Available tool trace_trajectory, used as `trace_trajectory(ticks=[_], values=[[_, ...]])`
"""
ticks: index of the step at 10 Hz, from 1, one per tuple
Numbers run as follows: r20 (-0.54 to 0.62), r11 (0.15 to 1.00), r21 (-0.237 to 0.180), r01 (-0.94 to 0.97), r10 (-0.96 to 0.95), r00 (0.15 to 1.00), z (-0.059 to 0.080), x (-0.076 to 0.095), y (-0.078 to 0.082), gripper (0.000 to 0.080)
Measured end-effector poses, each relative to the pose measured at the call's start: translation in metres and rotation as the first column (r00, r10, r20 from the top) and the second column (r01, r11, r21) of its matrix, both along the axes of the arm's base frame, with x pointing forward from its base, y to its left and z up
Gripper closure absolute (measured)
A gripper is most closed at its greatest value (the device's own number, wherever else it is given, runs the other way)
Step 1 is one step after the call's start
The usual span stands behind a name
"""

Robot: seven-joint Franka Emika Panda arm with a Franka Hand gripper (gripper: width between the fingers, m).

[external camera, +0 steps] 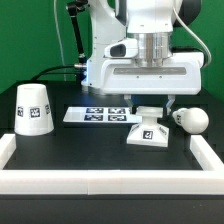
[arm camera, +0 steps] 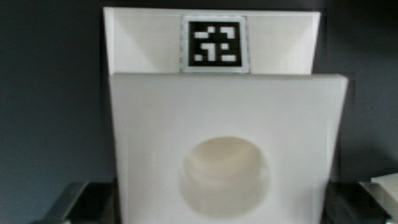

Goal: Assemble lamp

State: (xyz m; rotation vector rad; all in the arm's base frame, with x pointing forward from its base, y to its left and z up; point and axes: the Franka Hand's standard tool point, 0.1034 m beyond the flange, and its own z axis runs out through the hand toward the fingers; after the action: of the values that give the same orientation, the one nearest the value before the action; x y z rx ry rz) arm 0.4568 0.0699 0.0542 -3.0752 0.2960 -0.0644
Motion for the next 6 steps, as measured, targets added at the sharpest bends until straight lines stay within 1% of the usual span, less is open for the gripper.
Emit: trace_trajectory(ticks=[6], values=[[0.001,1.000,-0.001,-0.017,0.017,1.000,0.0002,0.0004,0.0001,0.0265]])
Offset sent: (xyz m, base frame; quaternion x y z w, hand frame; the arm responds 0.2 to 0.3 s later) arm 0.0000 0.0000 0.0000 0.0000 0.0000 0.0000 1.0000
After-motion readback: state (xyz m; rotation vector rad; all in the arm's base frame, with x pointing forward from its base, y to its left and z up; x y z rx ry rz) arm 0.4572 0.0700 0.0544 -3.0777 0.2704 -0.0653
